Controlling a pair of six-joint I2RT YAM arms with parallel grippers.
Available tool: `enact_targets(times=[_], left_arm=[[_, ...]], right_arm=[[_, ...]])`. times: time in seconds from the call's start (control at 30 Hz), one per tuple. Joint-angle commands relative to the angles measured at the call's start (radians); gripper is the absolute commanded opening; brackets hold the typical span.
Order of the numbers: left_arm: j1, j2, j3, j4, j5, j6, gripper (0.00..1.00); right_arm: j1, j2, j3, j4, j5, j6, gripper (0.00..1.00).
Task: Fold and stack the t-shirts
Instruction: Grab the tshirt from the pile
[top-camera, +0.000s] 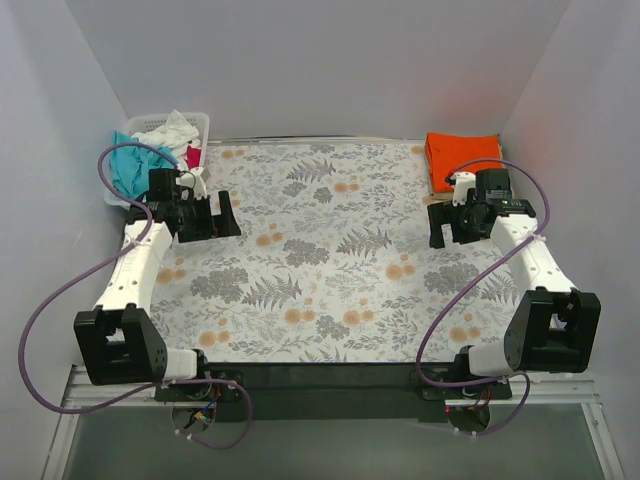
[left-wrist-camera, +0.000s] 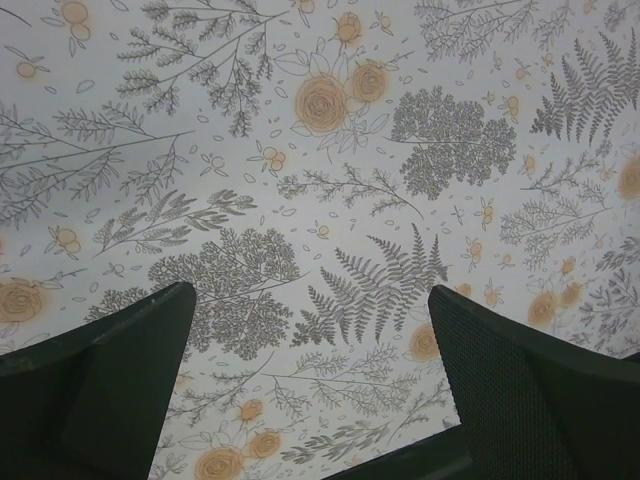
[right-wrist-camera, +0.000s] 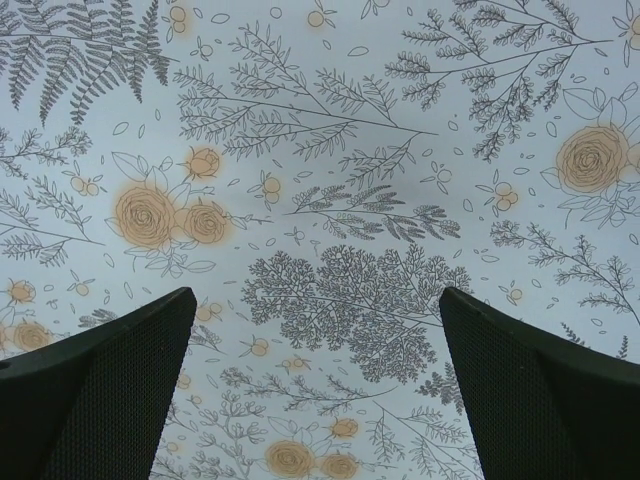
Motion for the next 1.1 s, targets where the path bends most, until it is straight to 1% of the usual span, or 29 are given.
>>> enact_targets(times=[0.0,0.07,0.13,0.27,0.33,0.37,0.43,0.47,0.5,0.57,0.6,0.63,0.73,0.8,0.87,1.07], left_arm=[[0.002,0.037,0.087,-0.027,-0.070,0.009,0.98],[0.000,0.073,0.131,-0.025,-0.179,-0.023,0.98],[0.002,0.105,0.170,-0.032,-0.206,-0.037,0.98],[0.003,0.157,0.248,-0.048,-0.192,-0.059,0.98],[0.020,0.189,0.321,-0.056,-0.157,-0.073,0.98],[0.032,0.229,0.361,-0.059,-0.146,-0.086,0.98],[0.061,0.292,0.507,-0.076,-0.115,-0.096,0.98],[0.098,0.367,0.564,-0.100,-0.098,-0.096,0.98],[0.116,0.404,0.692,-0.116,-0.089,-0.087,0.98],[0.164,0.480,0.803,-0.150,-0.088,-0.077,0.98],[0.178,0.551,0.870,-0.157,-0.091,-0.067,0.98],[0.208,0.589,0.973,-0.166,-0.100,-0.066,0.98],[0.264,0.698,1.104,-0.125,-0.112,-0.063,0.95],[0.276,0.740,1.125,-0.090,-0.138,-0.054,0.93],[0.278,0.787,1.124,-0.032,-0.199,-0.024,0.89],[0.284,0.899,1.072,0.074,-0.316,0.020,0.85]], right_arm=[[0.004,-0.017,0.037,0.041,0.016,0.019,0.98],[0.004,-0.031,0.033,0.058,0.005,0.019,0.98],[0.004,-0.042,0.025,0.078,-0.022,0.019,0.99],[0.004,-0.042,0.040,0.084,-0.079,0.002,0.98],[0.005,-0.033,0.054,0.072,-0.096,-0.002,0.98],[0.005,-0.028,0.054,0.071,-0.102,-0.005,0.98],[0.007,-0.022,0.053,0.066,-0.130,-0.022,0.98],[0.008,-0.017,0.053,0.065,-0.136,-0.022,0.98],[0.008,-0.014,0.051,0.061,-0.142,-0.022,0.98],[0.008,0.002,0.060,0.052,-0.162,-0.027,0.98],[0.008,0.010,0.063,0.052,-0.164,-0.025,0.98],[0.008,0.015,0.067,0.049,-0.173,-0.025,0.98],[0.008,0.036,0.074,0.046,-0.194,-0.025,0.98],[0.008,0.049,0.082,0.042,-0.205,-0.025,0.98],[0.008,0.052,0.083,0.043,-0.207,-0.028,0.98],[0.008,0.068,0.073,0.045,-0.211,-0.031,0.98]])
